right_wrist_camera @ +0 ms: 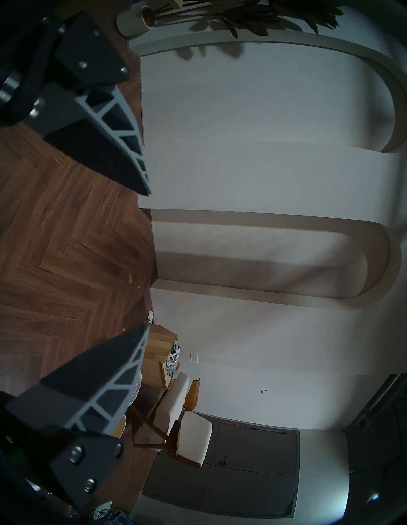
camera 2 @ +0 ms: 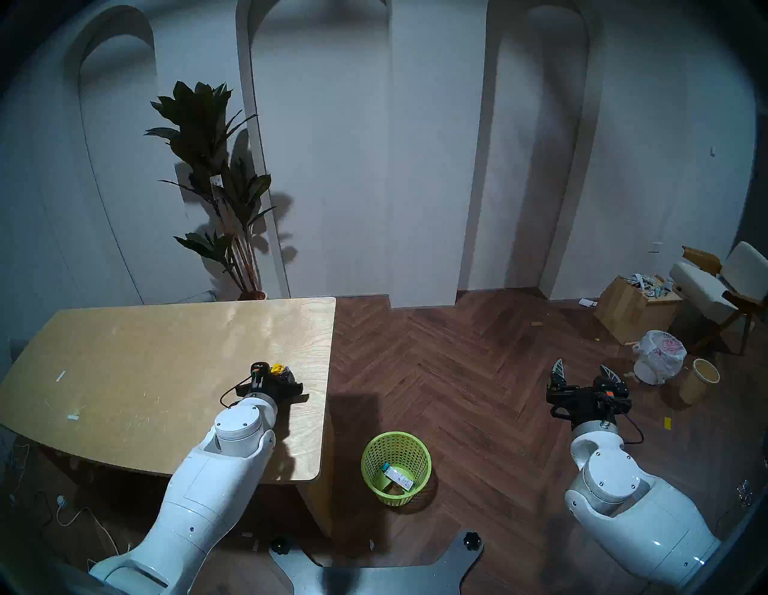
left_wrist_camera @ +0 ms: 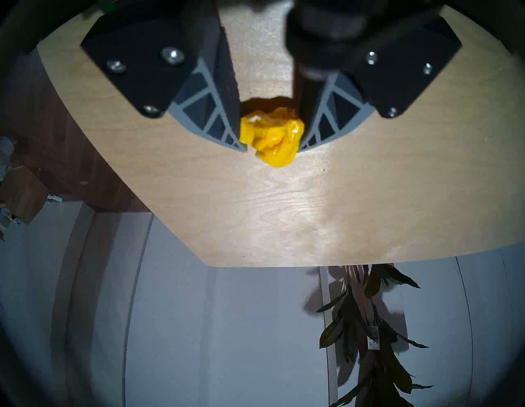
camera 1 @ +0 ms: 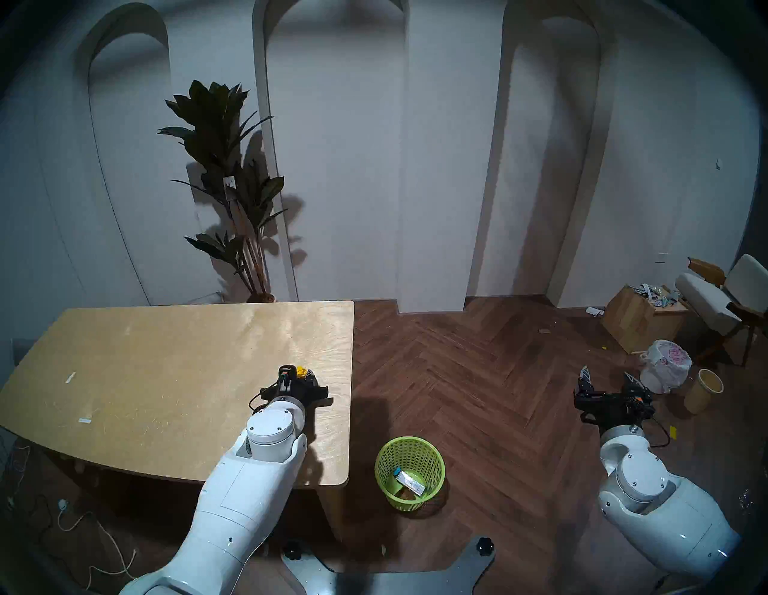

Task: Put the trash into the trash bin on the ground

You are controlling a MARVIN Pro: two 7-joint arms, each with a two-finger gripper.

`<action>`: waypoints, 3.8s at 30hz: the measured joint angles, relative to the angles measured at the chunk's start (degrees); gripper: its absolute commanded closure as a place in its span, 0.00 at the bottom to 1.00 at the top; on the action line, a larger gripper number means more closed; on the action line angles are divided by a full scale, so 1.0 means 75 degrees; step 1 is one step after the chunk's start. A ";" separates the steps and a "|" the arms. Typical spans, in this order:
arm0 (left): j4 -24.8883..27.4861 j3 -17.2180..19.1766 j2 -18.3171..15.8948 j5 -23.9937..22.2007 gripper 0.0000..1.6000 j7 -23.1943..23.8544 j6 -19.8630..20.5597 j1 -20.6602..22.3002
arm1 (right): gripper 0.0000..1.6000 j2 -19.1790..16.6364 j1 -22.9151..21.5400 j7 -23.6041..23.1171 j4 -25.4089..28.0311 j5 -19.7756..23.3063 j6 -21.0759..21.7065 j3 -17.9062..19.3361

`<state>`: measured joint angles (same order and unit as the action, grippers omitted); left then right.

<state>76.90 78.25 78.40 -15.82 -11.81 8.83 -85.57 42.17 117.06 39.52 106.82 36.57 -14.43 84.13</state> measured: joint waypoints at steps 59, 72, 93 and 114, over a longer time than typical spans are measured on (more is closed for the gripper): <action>-0.2621 -0.1897 0.2212 0.1924 1.00 0.1290 0.0825 0.2549 | 0.00 -0.0011 -0.0041 0.0000 -0.0012 -0.0007 -0.0002 -0.0015; -0.4312 -0.1691 0.2498 0.2183 1.00 0.1497 0.0144 0.3313 | 0.00 -0.0012 -0.0042 0.0001 -0.0009 -0.0008 -0.0002 -0.0015; -0.5069 -0.1727 0.2652 0.2387 1.00 0.1477 -0.0893 0.3551 | 0.00 -0.0016 -0.0036 0.0002 -0.0001 -0.0007 -0.0007 -0.0009; -0.4796 -0.1837 0.2460 0.2490 0.90 0.1391 -0.0840 0.3153 | 0.00 -0.0021 -0.0034 0.0002 0.0001 -0.0004 -0.0011 -0.0007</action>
<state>40.93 64.47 96.85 2.86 -1.37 2.53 -61.92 42.01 116.81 39.53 106.83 36.54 -14.51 84.07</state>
